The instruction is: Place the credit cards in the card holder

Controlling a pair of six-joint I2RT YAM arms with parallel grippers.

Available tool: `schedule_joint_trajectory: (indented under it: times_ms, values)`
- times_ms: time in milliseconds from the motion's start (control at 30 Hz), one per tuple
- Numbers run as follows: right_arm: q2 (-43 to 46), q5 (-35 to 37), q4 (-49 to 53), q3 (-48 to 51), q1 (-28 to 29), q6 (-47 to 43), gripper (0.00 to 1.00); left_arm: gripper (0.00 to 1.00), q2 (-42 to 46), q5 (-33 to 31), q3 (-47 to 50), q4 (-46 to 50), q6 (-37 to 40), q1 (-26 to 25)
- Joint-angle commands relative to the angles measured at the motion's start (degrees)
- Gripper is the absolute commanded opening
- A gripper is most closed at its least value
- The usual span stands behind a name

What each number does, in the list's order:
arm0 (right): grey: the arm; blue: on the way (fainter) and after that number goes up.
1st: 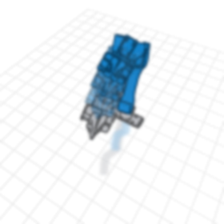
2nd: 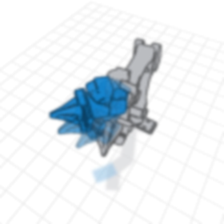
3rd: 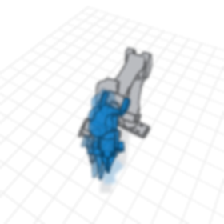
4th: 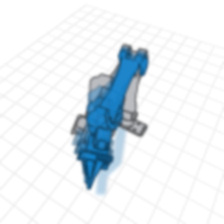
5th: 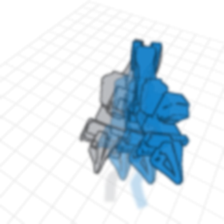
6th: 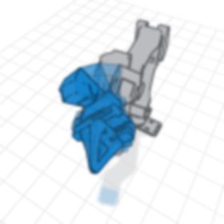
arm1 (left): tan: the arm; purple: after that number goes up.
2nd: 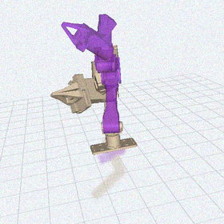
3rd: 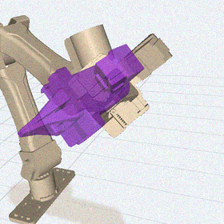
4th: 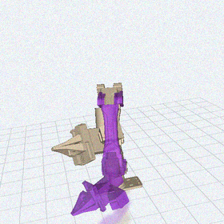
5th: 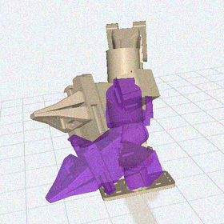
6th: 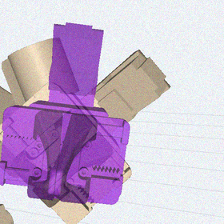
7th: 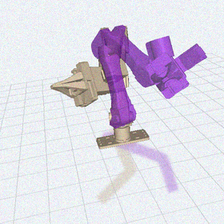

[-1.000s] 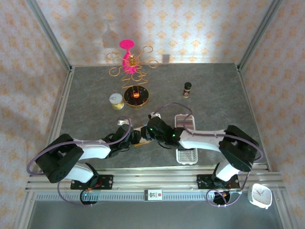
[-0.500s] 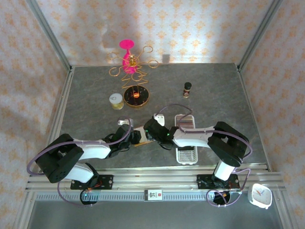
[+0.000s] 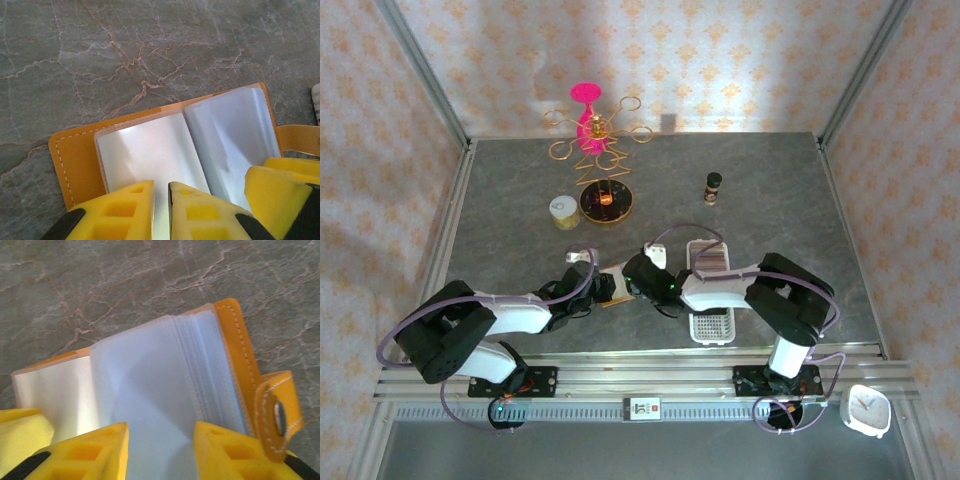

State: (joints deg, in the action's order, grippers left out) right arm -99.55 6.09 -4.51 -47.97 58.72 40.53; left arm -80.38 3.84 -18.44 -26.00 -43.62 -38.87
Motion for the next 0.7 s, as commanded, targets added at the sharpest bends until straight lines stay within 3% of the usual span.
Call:
schedule_joint_trajectory:
  times_ms: [0, 667]
  values:
    - [-0.1, -6.5, -5.3, 2.9, 0.2, 1.8, 0.4, 0.17, 0.3, -1.6, 1.6, -1.1, -1.1, 0.4]
    - [4.3, -13.7, -22.7, 8.9, 0.1, 8.0, 0.38, 0.13, -0.2, -1.3, 4.7, -7.1, -4.3, 1.3]
